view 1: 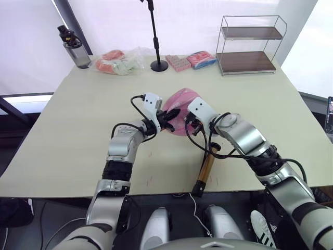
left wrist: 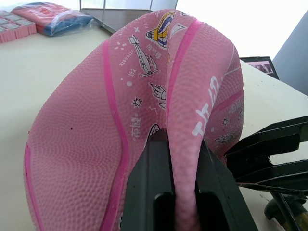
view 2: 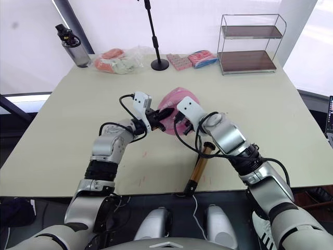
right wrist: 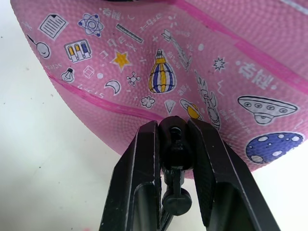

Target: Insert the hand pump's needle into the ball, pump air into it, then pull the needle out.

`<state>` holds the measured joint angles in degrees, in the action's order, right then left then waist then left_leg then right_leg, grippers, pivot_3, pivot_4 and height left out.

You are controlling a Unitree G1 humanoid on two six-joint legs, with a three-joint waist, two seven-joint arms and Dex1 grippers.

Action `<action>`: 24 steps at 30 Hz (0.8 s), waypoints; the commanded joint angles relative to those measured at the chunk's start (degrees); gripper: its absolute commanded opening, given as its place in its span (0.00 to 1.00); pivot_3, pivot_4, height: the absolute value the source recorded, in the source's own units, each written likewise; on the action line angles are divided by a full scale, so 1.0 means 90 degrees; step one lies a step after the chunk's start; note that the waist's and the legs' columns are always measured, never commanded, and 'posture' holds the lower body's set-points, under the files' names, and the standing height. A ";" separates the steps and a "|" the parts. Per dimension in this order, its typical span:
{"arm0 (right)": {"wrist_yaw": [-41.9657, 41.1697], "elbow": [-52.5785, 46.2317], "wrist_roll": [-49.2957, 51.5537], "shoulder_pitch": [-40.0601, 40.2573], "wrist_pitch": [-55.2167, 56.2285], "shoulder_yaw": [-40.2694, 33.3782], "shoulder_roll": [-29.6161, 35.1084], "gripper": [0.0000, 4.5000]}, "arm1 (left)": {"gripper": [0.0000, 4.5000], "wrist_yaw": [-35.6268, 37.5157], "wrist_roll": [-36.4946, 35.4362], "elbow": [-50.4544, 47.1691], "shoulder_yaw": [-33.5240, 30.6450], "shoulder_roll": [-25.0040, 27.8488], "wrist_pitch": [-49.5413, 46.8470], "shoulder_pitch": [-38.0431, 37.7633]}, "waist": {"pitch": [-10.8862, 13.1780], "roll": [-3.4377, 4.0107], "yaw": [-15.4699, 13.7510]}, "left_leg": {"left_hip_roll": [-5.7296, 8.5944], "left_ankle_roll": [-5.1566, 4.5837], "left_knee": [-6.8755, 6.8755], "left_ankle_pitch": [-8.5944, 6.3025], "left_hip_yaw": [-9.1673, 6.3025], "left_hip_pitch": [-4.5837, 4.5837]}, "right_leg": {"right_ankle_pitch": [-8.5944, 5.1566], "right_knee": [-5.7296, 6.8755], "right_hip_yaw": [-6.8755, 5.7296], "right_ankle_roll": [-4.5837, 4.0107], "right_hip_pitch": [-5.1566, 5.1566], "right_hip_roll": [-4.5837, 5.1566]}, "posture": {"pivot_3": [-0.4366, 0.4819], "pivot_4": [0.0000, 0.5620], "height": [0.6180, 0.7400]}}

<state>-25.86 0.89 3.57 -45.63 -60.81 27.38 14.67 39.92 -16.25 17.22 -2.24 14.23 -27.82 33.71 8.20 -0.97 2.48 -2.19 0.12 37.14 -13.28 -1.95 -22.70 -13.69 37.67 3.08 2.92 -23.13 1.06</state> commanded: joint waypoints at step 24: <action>-0.1062 0.1375 -0.0939 -0.0155 0.0413 0.0876 -0.0028 0.08 | 0.00 -0.0188 -0.0093 0.0649 0.0132 -0.0068 -0.0618 -0.0318 | -0.0113 -0.0005 0.0102 | -0.0002 0.0002 -0.0069 -0.0002 0.0002 0.0101 | -0.0038 -0.0018 0.0002 -0.0058 0.0061 0.0001 | 0.48 0.27 0.93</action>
<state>-34.52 8.95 -4.45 -48.84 -55.91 32.77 14.29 38.51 -17.87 18.61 -3.22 14.42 -29.44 33.46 7.18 -1.02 3.40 -2.21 0.14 36.50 -13.29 -1.95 -21.78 -14.04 37.51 3.07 2.39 -22.58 1.07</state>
